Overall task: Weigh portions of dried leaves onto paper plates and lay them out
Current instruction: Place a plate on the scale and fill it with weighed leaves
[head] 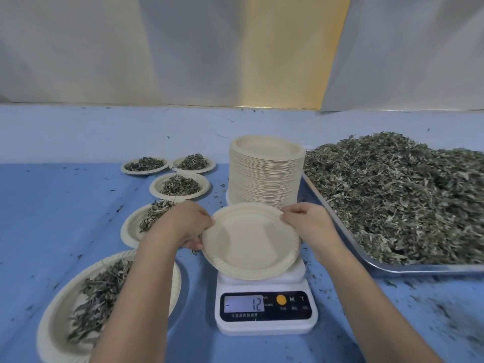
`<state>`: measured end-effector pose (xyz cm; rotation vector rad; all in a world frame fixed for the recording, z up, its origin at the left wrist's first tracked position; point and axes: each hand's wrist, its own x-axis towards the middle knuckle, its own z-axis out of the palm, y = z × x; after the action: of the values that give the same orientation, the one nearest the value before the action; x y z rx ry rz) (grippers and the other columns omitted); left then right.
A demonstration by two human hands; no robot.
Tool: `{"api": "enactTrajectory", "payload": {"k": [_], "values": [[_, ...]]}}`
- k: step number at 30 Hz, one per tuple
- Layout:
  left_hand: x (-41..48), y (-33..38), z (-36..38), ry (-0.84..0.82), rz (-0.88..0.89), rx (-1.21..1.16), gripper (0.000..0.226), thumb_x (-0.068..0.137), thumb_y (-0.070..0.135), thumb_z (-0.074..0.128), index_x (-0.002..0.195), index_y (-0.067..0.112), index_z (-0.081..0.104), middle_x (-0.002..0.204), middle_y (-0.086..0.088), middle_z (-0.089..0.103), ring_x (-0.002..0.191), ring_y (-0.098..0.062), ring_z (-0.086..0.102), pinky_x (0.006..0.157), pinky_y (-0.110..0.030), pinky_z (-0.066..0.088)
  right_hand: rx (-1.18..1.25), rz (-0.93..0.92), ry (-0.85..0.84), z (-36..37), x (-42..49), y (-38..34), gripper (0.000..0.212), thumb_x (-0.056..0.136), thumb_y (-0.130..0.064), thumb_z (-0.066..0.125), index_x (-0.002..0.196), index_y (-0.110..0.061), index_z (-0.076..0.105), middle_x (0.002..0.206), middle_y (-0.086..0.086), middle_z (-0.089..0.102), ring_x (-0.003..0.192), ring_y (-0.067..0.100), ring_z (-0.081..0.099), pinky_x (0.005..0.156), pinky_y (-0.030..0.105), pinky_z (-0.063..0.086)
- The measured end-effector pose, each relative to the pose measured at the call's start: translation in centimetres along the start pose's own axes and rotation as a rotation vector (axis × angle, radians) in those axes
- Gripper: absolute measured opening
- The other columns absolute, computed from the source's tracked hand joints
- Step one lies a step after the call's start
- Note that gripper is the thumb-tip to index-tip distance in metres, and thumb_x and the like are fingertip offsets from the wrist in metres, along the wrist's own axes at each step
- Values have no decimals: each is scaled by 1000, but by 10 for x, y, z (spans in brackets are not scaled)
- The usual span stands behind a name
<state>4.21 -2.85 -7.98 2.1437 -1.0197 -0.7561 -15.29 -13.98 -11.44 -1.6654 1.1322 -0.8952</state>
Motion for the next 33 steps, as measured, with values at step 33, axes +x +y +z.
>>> {"api": "enactTrajectory", "payload": {"k": [33], "values": [[-30,98,103,188,653,24,27,89,19,47,83,1,67,85,-15,69,73,-27,61,67,-39,47,-839,119,271,-105,5,25,35,90,-34,57,123,-21,58,123,14,53,109,35,54,89,38,46]]}}
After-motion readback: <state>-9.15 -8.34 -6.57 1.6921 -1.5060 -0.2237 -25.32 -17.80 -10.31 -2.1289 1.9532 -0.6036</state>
